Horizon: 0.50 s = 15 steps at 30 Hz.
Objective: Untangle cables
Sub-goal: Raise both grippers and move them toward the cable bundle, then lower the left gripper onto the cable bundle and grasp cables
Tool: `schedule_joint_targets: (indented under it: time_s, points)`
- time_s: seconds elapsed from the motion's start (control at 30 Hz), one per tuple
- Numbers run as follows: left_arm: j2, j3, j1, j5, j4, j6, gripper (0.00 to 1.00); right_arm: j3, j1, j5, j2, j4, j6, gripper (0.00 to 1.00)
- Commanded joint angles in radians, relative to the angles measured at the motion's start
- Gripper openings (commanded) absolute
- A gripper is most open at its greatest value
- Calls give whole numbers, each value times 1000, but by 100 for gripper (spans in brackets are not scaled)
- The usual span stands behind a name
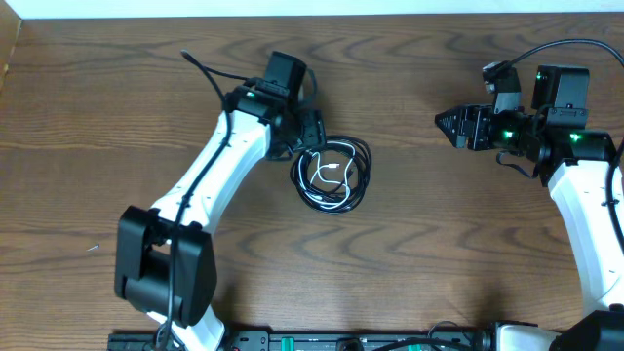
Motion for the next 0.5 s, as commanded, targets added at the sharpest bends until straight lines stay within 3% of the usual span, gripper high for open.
schedule_joint_targets:
  time_s: [0.0, 0.47]
  points:
    - [36, 19, -20, -39, 15, -44, 71, 20, -3, 1, 5, 2, 11, 71]
    - [59, 19, -40, -46, 33, -81, 70, 20, -3, 2, 5, -1, 11, 72]
